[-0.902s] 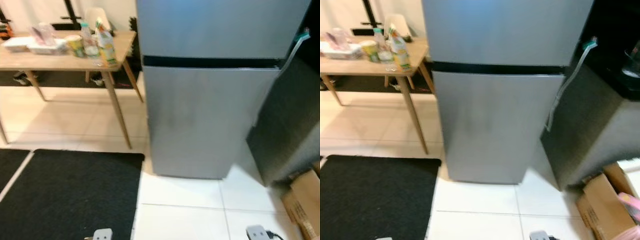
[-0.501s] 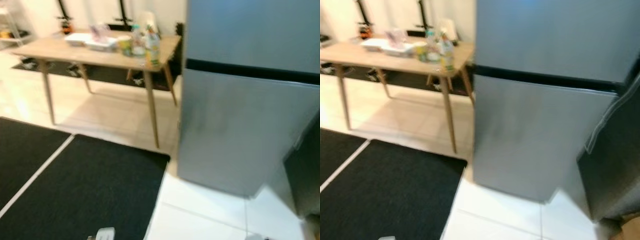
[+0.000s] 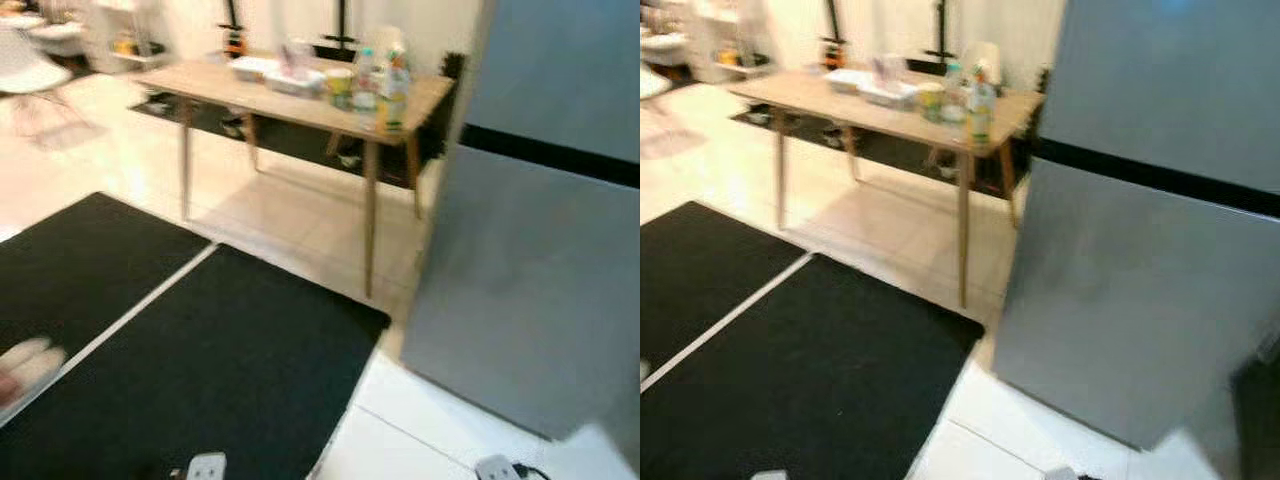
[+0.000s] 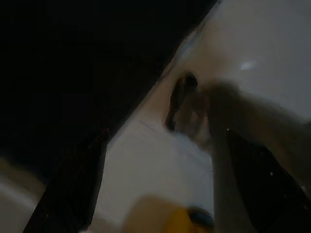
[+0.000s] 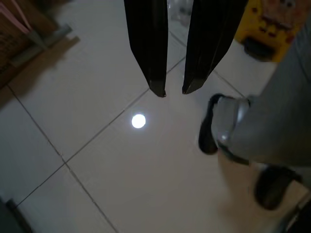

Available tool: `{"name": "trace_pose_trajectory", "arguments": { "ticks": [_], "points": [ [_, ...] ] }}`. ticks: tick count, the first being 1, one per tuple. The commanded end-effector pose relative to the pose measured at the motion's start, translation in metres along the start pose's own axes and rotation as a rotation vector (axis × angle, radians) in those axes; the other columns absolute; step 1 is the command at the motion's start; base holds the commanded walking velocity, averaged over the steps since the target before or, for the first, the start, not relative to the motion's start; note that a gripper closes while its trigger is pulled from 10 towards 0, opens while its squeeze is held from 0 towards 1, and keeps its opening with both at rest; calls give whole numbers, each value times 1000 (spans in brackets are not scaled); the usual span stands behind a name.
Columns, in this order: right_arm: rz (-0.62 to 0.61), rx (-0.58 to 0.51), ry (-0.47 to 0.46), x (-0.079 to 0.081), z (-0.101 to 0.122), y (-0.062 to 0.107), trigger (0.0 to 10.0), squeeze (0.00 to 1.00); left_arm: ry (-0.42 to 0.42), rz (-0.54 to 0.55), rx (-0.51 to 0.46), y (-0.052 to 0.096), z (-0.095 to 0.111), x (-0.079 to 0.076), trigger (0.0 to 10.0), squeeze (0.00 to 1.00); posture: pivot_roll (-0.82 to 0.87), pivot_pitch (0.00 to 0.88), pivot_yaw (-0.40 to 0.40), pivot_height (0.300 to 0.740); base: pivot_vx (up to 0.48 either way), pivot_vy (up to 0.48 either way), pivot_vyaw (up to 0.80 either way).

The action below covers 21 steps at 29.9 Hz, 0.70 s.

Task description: Restocking fridge

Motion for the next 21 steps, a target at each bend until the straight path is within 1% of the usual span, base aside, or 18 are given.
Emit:
{"name": "trace_pose_trajectory", "arguments": {
  "ticks": [1, 2, 4, 18, 21],
  "points": [
    [2, -17, 15, 3, 7, -1, 10000, 0, -10, -19, 9, 0, -2, -5, 10000, 0, -60, 0, -30, 740, 0, 0, 763],
    [-1, -17, 18, 3, 7, -1, 10000, 0, -20, -22, 11, 0, -2, -5, 10000, 0, -60, 0, -31, 740, 0, 0, 700],
    [-12, -19, 9, 2, 7, -1, 10000, 0, -25, -26, 14, 0, -2, -5, 10000, 0, -60, 0, -31, 740, 0, -386, 0],
    [-1, -25, 15, 4, 8, -2, 10000, 0, -30, -28, 13, 0, -1, -4, 10000, 0, -60, 0, -31, 740, 0, -480, 0],
    [6, -23, 33, 5, 8, -2, 10000, 0, -31, -27, 16, 0, -2, -4, 10000, 0, -60, 0, -31, 740, 0, -480, 0]
  ]
}}
Point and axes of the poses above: a point about 5 cm out from each wrist's last joint towards the gripper, its own y axis pointing back from the gripper into the wrist, its own z axis along the axis of the wrist's last joint, x = y × z, the point moved 4 cm from there along -y, pointing out of the wrist towards the gripper, and after that the axes turned 6 degrees about -y, right-handed, at the moved point
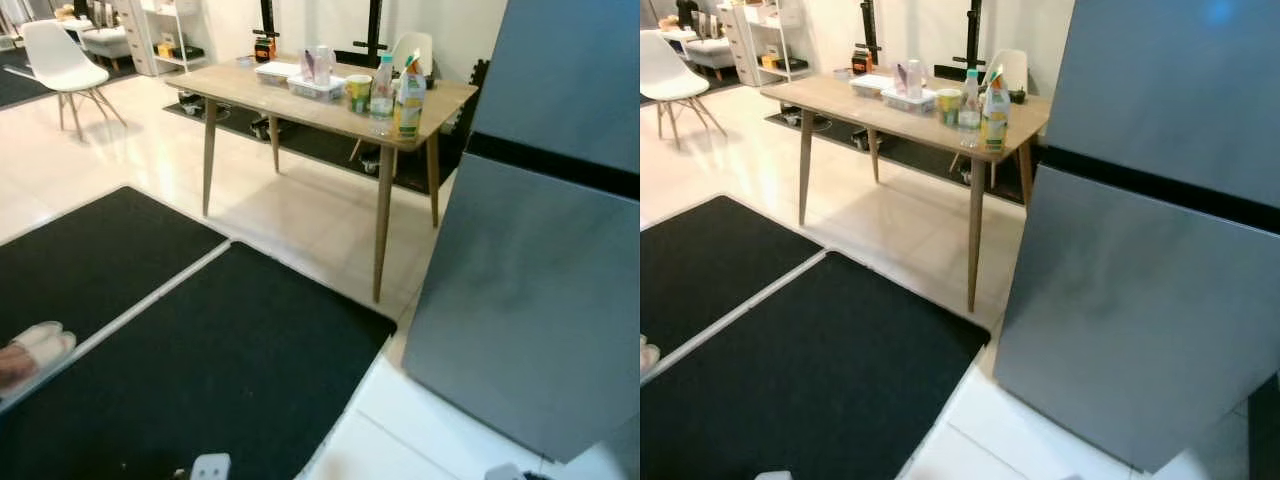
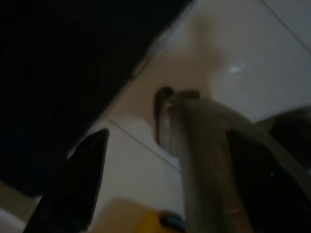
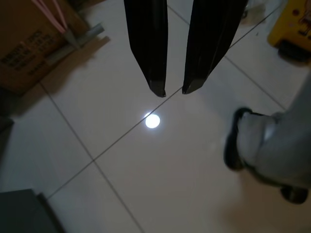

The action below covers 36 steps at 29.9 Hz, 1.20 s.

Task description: Restocking fridge

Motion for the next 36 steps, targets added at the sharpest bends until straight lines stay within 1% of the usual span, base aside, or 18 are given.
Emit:
{"name": "trace_pose_trajectory", "arguments": {
  "ticks": [1, 8, 10, 15, 26, 36],
  "points": [
    [4, 14, 29, -3, -4, 1, 10000, 0, -10, -8, 22, 1, -5, -2, 10000, 0, -60, 0, -31, 740, 0, -480, 800],
    [18, 17, 51, -2, -5, 1, 10000, 0, -11, -5, 20, 0, -5, -2, 10000, 0, -60, 0, -31, 740, 0, -472, 800],
    [19, 18, 51, -2, -5, 1, 10000, 0, 2, 7, 16, 0, -4, 0, 10000, 0, -62, 0, -30, 740, 0, 0, 800],
    [23, 22, 60, 0, -6, 1, 10000, 0, -4, 19, 19, 0, -4, 1, 10000, 0, -63, 0, -30, 740, 0, 0, 800],
    [24, 24, 73, 0, -7, 1, 10000, 0, 10, 24, 13, 0, -4, 1, 10000, 0, -63, 0, -30, 740, 0, 0, 800],
    [28, 23, 75, 0, -6, 1, 10000, 0, 1, 20, 10, 0, -2, 0, 10000, 0, -63, 0, -32, 740, 0, 0, 800]
  ]
}}
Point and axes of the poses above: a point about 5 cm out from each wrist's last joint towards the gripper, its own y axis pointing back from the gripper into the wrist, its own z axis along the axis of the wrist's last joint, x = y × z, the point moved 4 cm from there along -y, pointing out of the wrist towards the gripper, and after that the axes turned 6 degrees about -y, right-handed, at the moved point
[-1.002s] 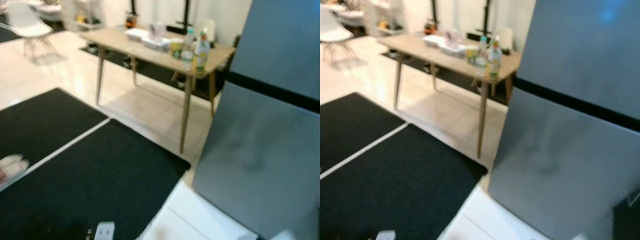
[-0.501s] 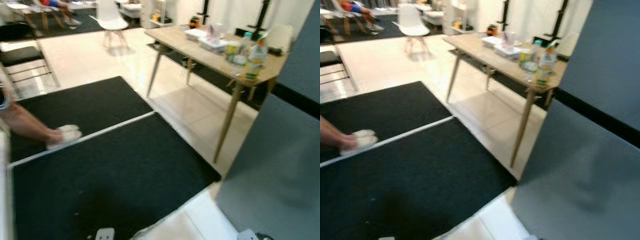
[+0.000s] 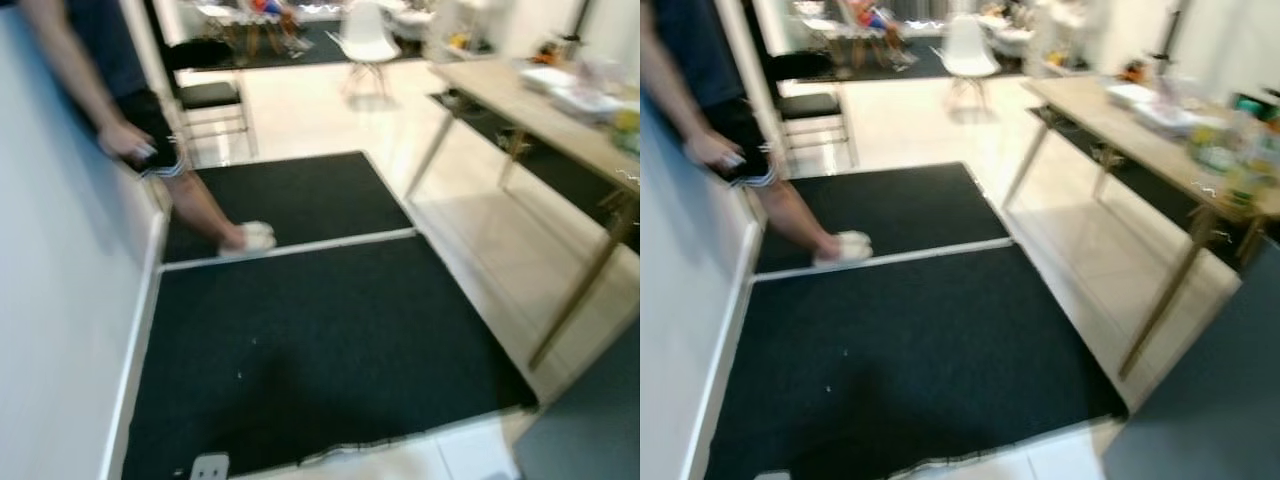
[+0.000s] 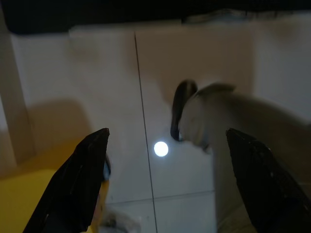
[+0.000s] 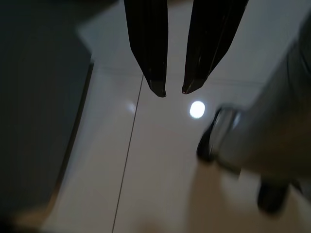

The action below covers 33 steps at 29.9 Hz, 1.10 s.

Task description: Restocking fridge

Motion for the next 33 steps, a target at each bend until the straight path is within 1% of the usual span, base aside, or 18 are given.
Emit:
{"name": "trace_pose_trajectory", "arguments": {
  "ticks": [1, 6, 9, 13, 15, 19, 20, 23, 31, 33],
  "points": [
    [0, 26, 2, -1, -9, 1, 10000, 0, -3, -5, 8, 0, -2, -2, 10000, 0, -63, 0, -32, 740, 0, 0, 800],
    [-12, 16, -2, -2, -8, 1, 10000, 0, -8, -7, 11, 0, -2, -2, 10000, 0, -63, 0, -32, 740, 0, 0, 759],
    [-22, 7, -23, -3, -7, 1, 10000, 0, -14, -12, 11, 0, -2, -3, 10000, 0, -63, 0, -32, 740, 0, 0, 0],
    [-22, 8, -14, -2, -6, 1, 10000, 0, -22, -23, 17, 0, -2, -4, 10000, 0, -62, 0, -32, 740, 0, 0, 0],
    [-26, 9, -12, -2, -6, 1, 10000, 0, -34, -27, 25, 0, -4, -5, 10000, 0, -62, 0, -32, 740, 0, -480, 0],
    [-27, 9, -12, -2, -7, 1, 10000, 0, -30, -19, 28, 0, -5, -4, 10000, 0, -62, 0, -32, 740, 0, -480, 0],
    [-28, 10, -11, -2, -7, 1, 10000, 0, -16, -8, 28, 0, -5, -3, 10000, 0, -62, 0, -32, 740, 0, 0, 0],
    [-27, 10, -11, -2, -7, 1, 10000, 0, -11, -5, 27, 0, -5, -2, 10000, 0, -62, 0, -32, 740, 0, 0, 0],
    [-25, 11, -10, -1, -8, 1, 10000, 0, -8, 2, 17, 0, -3, -1, 10000, 0, -61, 0, -31, 740, 0, 0, 0],
    [-25, 11, -8, -1, -8, 1, 10000, 0, -9, -12, 13, 0, -2, -2, 10000, 0, -62, 0, -32, 740, 0, 0, 0]
  ]
}}
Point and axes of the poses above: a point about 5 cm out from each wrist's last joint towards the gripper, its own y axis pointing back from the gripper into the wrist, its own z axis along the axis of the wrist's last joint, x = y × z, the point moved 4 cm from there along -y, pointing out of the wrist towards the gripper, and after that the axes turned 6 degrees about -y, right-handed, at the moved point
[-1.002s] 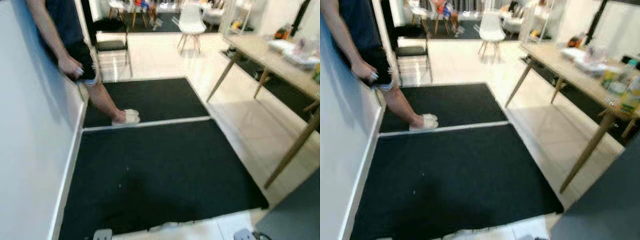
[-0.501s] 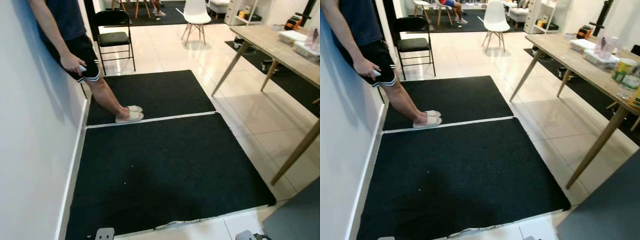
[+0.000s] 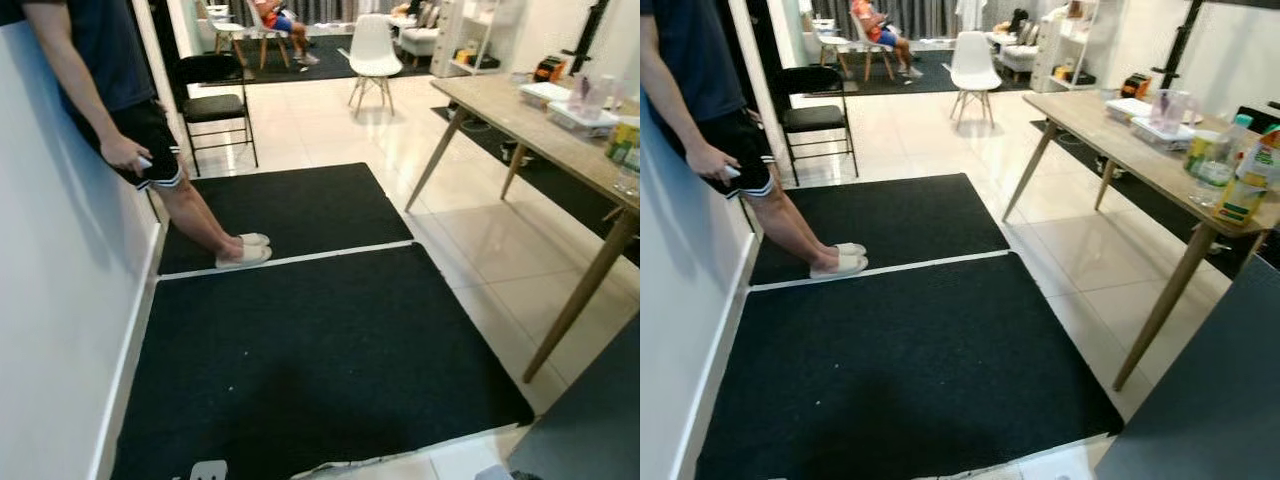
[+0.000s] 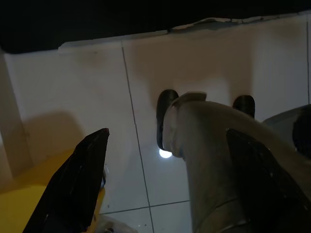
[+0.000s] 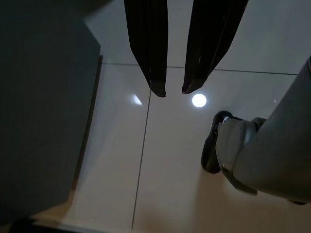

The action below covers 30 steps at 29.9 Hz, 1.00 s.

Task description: Restocking fridge

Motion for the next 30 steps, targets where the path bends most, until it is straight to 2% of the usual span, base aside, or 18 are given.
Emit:
{"name": "trace_pose_trajectory", "arguments": {
  "ticks": [1, 12, 30],
  "points": [
    [2, -4, 2, 1, 2, -1, 10000, 0, -2, -9, 7, 0, -2, -1, 10000, 0, -62, 0, -32, 740, 0, 0, 0],
    [5, -3, 8, 1, 2, 0, 10000, 0, -22, -22, 10, 1, -4, -2, 10000, 0, -60, 0, -34, 740, 335, 0, 0],
    [16, -9, -1, 4, 3, -1, 10000, 0, -24, -24, 6, 1, -3, -1, 10000, 0, -61, 0, -29, 740, 480, 0, 0]
  ]
}}
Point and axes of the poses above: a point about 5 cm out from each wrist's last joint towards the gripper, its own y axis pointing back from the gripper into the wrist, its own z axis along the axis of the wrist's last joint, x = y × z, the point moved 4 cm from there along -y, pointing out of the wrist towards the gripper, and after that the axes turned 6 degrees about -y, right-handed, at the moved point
